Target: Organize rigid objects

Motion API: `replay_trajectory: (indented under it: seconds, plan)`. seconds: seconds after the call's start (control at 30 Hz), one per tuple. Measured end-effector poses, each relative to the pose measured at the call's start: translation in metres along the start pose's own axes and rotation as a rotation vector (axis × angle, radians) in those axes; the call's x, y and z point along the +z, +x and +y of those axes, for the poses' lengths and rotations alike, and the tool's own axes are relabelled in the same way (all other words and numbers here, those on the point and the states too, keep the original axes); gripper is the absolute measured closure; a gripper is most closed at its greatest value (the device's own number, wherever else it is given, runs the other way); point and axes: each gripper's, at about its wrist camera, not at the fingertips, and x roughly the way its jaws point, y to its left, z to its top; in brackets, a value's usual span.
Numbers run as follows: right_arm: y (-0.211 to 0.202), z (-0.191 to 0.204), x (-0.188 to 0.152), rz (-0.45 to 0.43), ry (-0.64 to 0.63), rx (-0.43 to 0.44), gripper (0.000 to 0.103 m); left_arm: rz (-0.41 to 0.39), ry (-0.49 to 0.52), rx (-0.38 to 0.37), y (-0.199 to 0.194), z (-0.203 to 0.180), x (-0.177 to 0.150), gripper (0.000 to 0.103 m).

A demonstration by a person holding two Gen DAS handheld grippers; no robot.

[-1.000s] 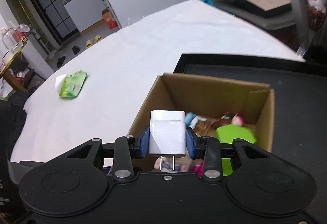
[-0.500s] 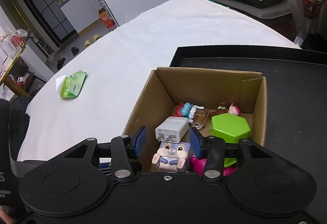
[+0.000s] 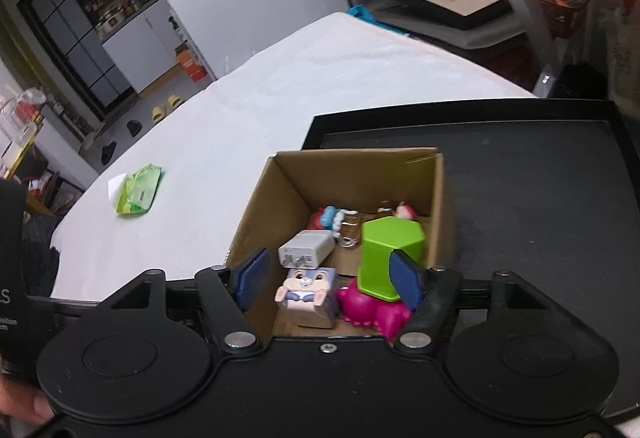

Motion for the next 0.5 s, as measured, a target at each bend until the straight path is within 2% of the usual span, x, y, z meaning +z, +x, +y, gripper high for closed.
replay_trajectory:
  seconds: [0.1, 0.17, 0.3, 0.4, 0.5]
  plan:
    - [-0.013, -0.004, 0.003, -0.023, 0.023, -0.008, 0.036, -0.013, 0.015, 0.015, -0.011, -0.002, -0.003, 0.073]
    - [-0.021, -0.005, 0.004, -0.042, 0.027, -0.030, 0.026, -0.018, 0.022, 0.013, -0.018, -0.004, -0.005, 0.071]
    - [-0.040, -0.008, 0.005, -0.068, 0.052, -0.048, 0.020, -0.044, 0.045, 0.010, -0.035, -0.010, -0.008, 0.064]
    - [-0.056, -0.009, 0.004, -0.094, 0.075, -0.071, 0.010, -0.064, 0.054, 0.005, -0.049, -0.014, -0.009, 0.061]
    - [-0.075, -0.007, 0.004, -0.131, 0.086, -0.080, 0.005, -0.095, 0.070, 0.027, -0.065, -0.018, -0.011, 0.057]
